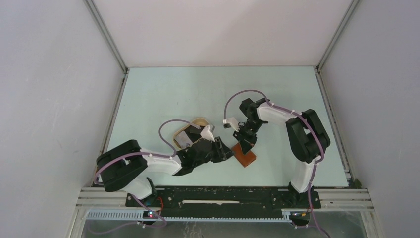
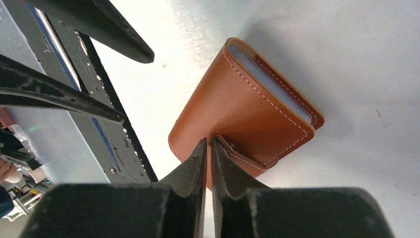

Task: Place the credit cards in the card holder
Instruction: Close the card holder at the center of the board.

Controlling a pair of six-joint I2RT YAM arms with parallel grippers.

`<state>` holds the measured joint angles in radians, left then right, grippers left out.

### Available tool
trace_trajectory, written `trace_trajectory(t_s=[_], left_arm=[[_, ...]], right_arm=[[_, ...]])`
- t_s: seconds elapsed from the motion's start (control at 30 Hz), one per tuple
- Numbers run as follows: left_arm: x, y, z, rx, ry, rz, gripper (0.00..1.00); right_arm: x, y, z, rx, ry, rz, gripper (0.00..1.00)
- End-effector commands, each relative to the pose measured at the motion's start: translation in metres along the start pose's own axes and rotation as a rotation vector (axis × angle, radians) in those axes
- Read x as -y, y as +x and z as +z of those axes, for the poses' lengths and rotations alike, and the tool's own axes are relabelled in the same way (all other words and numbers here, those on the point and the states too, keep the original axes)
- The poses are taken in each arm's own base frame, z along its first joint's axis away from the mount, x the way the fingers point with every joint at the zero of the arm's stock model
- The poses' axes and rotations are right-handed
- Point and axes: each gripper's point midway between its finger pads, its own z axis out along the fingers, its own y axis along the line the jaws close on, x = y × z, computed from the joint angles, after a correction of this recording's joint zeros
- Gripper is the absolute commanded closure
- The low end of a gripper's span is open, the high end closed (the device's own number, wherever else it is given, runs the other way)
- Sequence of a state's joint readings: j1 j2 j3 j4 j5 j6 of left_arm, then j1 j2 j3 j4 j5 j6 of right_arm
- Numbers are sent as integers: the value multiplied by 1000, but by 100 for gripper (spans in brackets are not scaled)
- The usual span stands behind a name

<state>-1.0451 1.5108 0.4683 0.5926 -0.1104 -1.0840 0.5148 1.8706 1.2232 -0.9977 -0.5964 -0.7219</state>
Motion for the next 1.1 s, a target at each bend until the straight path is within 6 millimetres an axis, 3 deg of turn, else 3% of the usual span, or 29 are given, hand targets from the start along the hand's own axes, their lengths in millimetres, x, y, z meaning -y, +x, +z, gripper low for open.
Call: trace_trajectory(t_s=[0.0, 0.13, 0.23, 0.43, 0.6, 0.8, 0.9, 1.07], left_arm=[[-4, -7, -13, 36, -6, 72, 57], [-1, -9, -20, 41, 3, 99, 57], [-1, -10, -25, 34, -4, 126, 56], [10, -13, -28, 26, 27, 166, 56], [17, -14, -29, 25, 54, 197, 57], [23, -16, -23, 20, 54, 223, 58], [29, -18, -14, 17, 53, 230, 59], [34, -31, -7, 56, 49, 376, 58]], right_arm=[[25, -9, 12, 12, 58, -76, 79], [-2, -25, -3, 105, -18, -176, 58], [-20, -37, -18, 177, -47, -259, 51], [-40, -48, -46, 282, -53, -339, 49], [-50, -43, -64, 345, -7, -451, 57], [-23, -33, -85, 460, 272, -595, 52], [-12, -23, -76, 482, 385, -582, 45], [-4, -13, -55, 389, 443, -497, 44]])
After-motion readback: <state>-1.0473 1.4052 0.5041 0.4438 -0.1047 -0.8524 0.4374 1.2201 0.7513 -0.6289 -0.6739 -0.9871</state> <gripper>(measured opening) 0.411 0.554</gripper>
